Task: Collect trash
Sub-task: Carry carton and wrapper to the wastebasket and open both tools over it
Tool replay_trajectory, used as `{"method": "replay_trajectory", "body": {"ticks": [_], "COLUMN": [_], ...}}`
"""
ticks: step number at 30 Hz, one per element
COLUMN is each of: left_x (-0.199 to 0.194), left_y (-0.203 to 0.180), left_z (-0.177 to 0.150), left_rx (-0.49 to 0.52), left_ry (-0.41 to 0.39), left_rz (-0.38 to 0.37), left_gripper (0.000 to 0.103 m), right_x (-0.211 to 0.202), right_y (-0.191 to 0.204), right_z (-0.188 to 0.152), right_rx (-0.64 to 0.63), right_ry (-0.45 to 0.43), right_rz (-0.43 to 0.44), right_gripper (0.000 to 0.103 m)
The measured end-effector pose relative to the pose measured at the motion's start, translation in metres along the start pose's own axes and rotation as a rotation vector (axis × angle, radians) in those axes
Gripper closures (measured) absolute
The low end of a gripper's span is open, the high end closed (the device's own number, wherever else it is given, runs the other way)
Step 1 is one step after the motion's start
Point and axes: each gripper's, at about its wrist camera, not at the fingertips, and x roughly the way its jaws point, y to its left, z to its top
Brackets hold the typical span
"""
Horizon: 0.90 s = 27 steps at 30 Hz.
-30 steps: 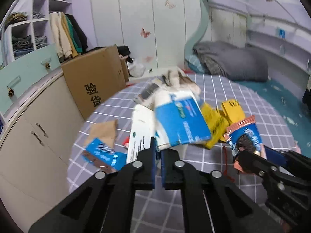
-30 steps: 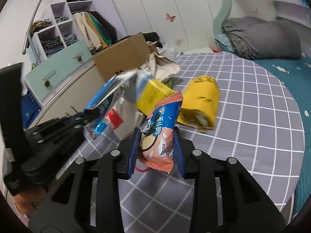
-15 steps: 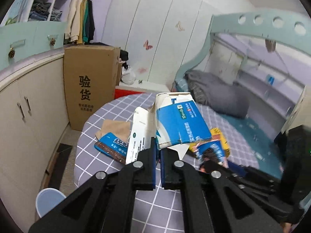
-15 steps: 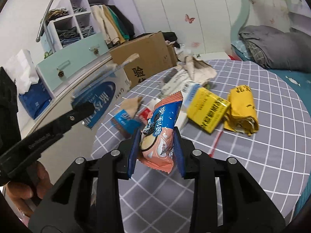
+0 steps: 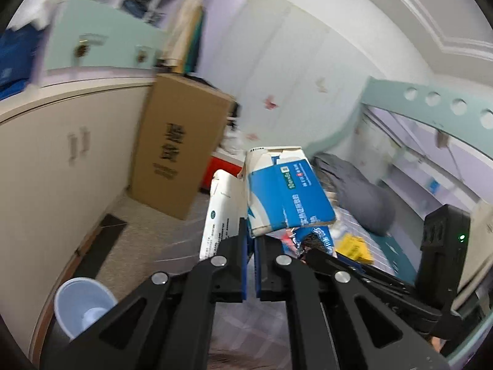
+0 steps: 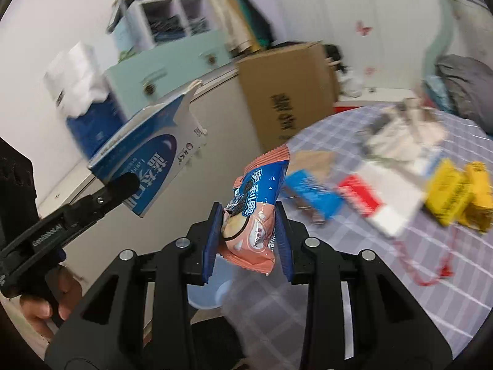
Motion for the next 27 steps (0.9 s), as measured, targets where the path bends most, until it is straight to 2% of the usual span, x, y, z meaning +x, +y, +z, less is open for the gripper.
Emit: {"method": "replay_trajectory", "body": {"ticks": [3,8,13,18,20,21,22,25,27], "left_x": [-0.004,-0.001,0.012,0.027,0.028,0.029,0.032,0.038,0.042], "left_y": [0.034,0.110,0.185,0.244,0.261,0.267,0.275,0.292,0.298], "left_z": [-0.006,-0.027,-0.051,-0.073,-0.079,-0.081,-0.084,-0.092,-0.095], "left_rx": [-0.032,-0.125,-0.224,-0.289,-0.301,-0.308,-0.318,-0.337,-0.342], "left_ry": [0.007,0.066,0.144,0.223,0.239,0.246,0.257,0.283,0.295], "left_rz": [0.081,0.215,0.326,0.427,0.460,0.473,0.482,0.506,0.511], "left_gripper": [0.100,0.100,0.100,0.100,0.100,0.100,0.100,0.100,0.100], "right_x": [0.037,0.107,0.185,0.251,0.275,0.285,0.292,0.310,0.313], "right_y": [0.033,0.083,0.123,0.144,0.148,0.148,0.148,0.148,0.146], "right_z": [-0.006,-0.031,-0.063,-0.089,-0.099,-0.103,-0.107,-0.115,-0.120], "right_rx": [-0.047,-0.121,-0.179,-0.211,-0.210,-0.205,-0.204,-0.204,-0.199], "right_ry": [0.058,0.181,0.310,0.390,0.414,0.424,0.432,0.458,0.465], "right_rz": [0.049,0.106,0.116,0.119,0.128,0.129,0.124,0.083,0.085], "right_gripper": [0.070,0.070,0.070,0.068,0.064,0.058,0.045,0.042,0.037]}}
